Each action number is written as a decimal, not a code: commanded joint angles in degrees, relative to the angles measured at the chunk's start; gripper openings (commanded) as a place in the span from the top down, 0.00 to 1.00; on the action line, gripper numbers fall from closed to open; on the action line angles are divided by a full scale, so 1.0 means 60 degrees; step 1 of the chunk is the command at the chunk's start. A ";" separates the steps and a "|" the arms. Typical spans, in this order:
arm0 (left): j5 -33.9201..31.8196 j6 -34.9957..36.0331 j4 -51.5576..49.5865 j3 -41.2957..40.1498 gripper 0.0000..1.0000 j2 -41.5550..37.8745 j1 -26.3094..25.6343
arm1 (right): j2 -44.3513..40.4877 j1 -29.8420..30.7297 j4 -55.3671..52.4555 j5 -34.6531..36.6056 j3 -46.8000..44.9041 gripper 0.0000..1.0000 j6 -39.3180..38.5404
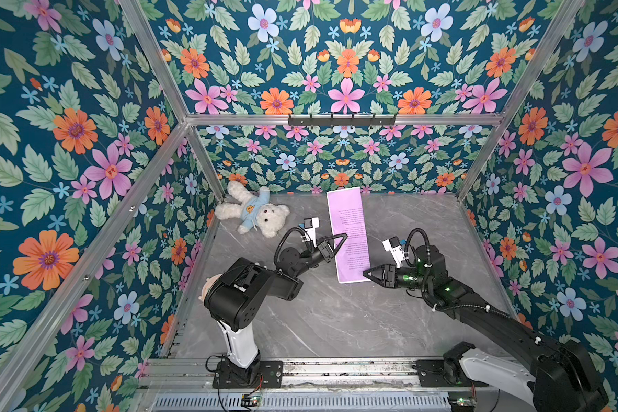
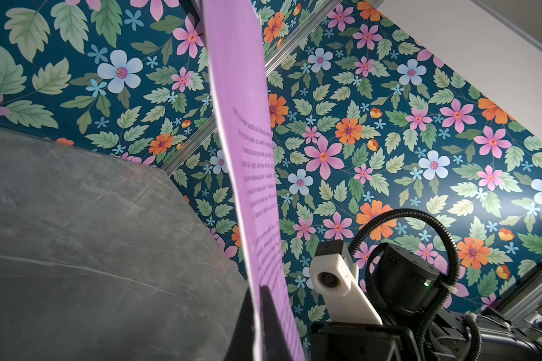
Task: Fold the rectangular paper in half along the long edge
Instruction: Fold the paper, then place the paper at the center of the board.
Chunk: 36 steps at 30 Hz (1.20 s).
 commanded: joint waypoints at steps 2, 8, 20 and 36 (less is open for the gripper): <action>0.0261 -0.0178 0.1214 -0.0144 1.00 -0.0086 -0.0053 | 0.0275 0.0008 -0.0048 0.0162 0.0462 0.52 -0.0349; 0.0880 -0.0457 0.1214 -0.0540 1.00 -0.0127 -0.0274 | 0.1092 -0.0201 0.0195 0.0323 0.1107 0.48 -0.0472; 0.1405 -0.1170 0.1204 -0.1053 1.00 0.1014 -0.0349 | 0.2119 -0.0741 0.2090 0.0052 0.0570 1.00 0.0101; -0.1679 0.2557 -0.3284 -0.2310 0.00 -0.1797 -0.0320 | 0.2654 -0.0742 0.1153 0.3374 -0.0411 1.00 0.0782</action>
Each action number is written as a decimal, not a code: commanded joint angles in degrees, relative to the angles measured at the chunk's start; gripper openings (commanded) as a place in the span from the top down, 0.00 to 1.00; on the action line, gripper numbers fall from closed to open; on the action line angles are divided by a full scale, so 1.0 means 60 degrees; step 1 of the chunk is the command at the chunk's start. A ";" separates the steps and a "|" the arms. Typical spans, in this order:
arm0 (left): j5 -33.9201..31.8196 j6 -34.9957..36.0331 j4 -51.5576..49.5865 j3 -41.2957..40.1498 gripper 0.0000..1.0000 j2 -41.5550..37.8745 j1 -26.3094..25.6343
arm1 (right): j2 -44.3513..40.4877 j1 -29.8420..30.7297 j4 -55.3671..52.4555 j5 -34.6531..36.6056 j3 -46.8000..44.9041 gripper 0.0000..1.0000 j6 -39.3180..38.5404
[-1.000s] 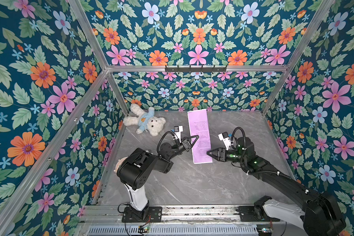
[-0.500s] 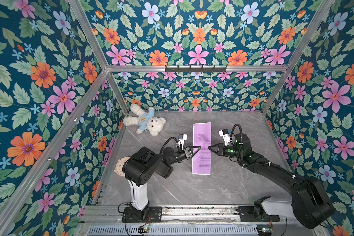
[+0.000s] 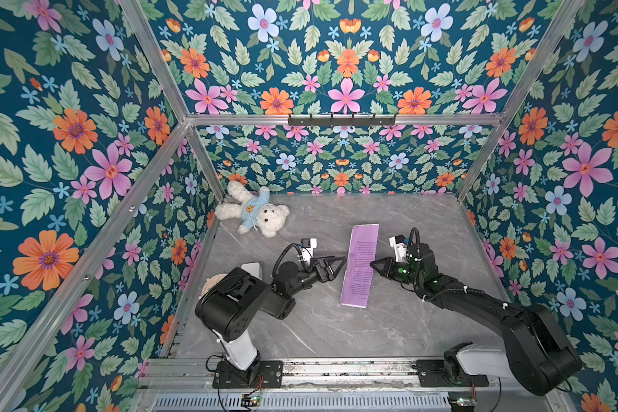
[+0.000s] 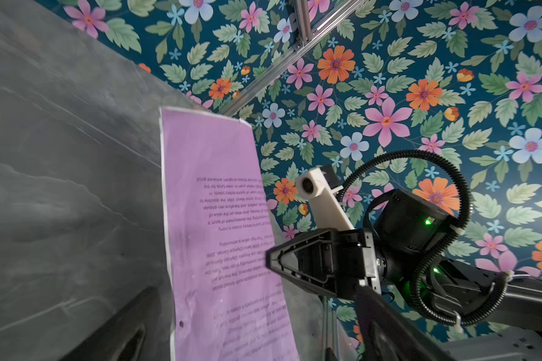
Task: Fold the rectangular paper in half along the long edge
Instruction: Place the paper at the center of the board.
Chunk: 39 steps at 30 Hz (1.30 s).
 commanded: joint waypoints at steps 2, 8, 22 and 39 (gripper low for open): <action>-0.0812 0.1763 -0.2016 -0.0065 0.00 -0.0898 0.0001 | 0.0517 0.0007 -0.0525 0.1227 0.0008 1.00 0.0028; -0.1167 0.2733 -0.3329 -0.0054 0.00 -0.1717 -0.0284 | 0.0869 0.0011 -0.0543 0.1933 -0.0342 1.00 0.0053; -0.1822 0.3473 -0.4227 0.0242 0.00 -0.1852 -0.1001 | 0.0095 0.0016 -0.3694 0.3054 -0.0231 0.59 -0.0530; -0.1904 0.3636 -0.4806 0.0530 0.34 -0.1564 -0.1454 | 0.1574 0.1452 -0.2258 0.1678 0.0094 0.92 -0.0070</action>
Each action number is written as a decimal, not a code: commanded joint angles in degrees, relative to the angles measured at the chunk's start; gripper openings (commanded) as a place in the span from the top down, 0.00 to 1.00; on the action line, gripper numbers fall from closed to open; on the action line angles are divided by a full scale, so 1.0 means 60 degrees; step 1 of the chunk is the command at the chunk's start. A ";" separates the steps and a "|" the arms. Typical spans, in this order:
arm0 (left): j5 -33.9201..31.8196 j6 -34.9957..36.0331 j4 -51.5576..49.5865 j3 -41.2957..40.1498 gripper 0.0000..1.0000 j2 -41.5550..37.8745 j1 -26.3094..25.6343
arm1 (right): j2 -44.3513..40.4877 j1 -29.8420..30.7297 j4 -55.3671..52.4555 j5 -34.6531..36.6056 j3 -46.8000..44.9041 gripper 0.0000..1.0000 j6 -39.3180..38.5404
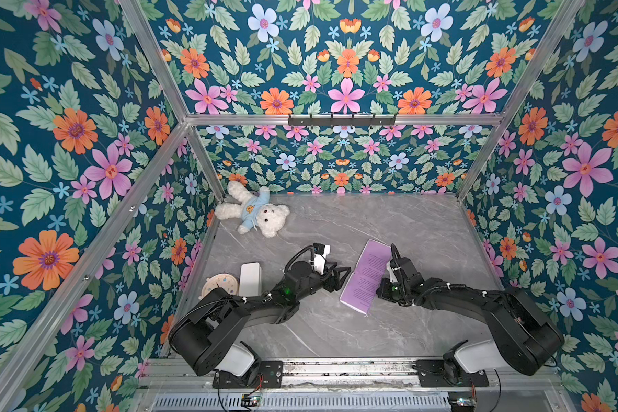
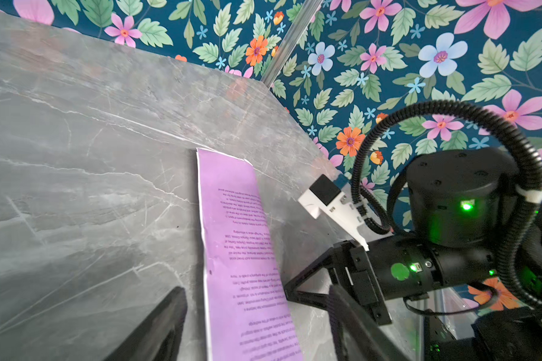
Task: Fold the rectangular paper in half along the long edge
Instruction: Place the paper at the center of the board, then fold the paper at the center of the board.
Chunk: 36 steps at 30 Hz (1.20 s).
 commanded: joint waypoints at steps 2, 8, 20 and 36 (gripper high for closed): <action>-0.0076 0.0111 -0.0269 0.0309 0.43 0.0565 -0.0133 | 0.0426 0.0347 0.0726 -0.0628 0.0260 0.86 0.0066; 0.0342 -0.0318 -0.0290 0.1077 0.68 0.1927 -0.0548 | -0.0923 0.0341 0.0344 0.0134 -0.0074 0.88 0.0080; 0.1809 -0.0721 -0.1931 0.1598 0.84 0.3270 -0.0889 | 0.0511 -0.0575 0.4159 -0.1319 -0.0395 0.93 0.1612; 0.1767 -0.0475 -0.2448 0.1464 0.85 0.3424 -0.0794 | 0.2563 -0.2353 0.4818 -0.1677 -0.0267 0.95 0.0987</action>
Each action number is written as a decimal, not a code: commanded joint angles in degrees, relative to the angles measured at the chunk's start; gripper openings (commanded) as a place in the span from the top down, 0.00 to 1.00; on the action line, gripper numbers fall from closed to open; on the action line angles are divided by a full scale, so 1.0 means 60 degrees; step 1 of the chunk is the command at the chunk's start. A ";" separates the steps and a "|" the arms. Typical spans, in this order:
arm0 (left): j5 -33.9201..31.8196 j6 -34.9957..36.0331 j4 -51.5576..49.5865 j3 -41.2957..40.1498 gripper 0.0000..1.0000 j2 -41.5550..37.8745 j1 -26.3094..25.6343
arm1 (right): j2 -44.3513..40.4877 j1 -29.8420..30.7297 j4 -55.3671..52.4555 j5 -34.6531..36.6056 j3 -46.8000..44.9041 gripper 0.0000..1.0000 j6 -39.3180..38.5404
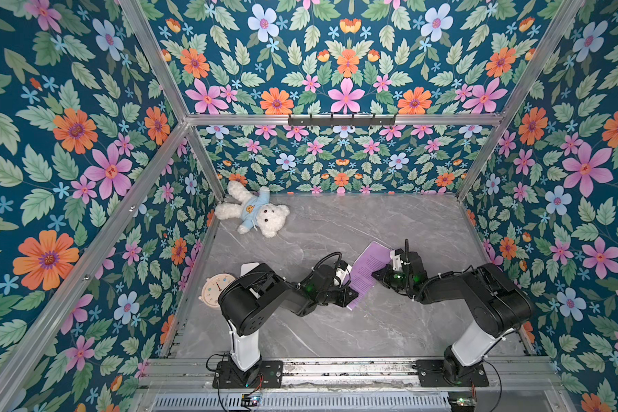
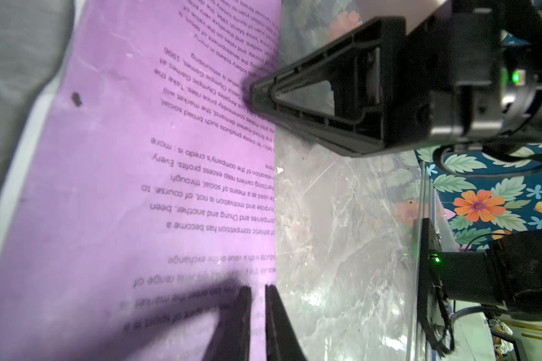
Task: Fold the rectangular paper in half along the long edge
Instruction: Fold the paper at the center of the board.
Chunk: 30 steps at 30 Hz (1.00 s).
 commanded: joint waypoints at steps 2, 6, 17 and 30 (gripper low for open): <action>-0.0145 0.0136 -0.0667 -0.0087 0.86 -0.0026 0.0059 | 0.0390 -0.0720 -0.0484 0.0041 0.0235 0.95 -0.0363; -0.0170 0.0134 -0.0633 -0.0114 0.85 0.0003 0.0076 | 0.0817 -0.1446 -0.0560 -0.0272 0.0531 0.95 -0.0497; -0.0190 0.0192 -0.0592 -0.0188 0.86 -0.0070 0.0138 | 0.1385 -0.2594 -0.0827 -0.0583 0.1125 0.95 -0.0489; -0.0250 0.0293 -0.0573 0.0033 0.82 -0.0273 0.0150 | -0.1464 -0.2745 -0.1758 0.0016 0.0561 0.91 -0.0941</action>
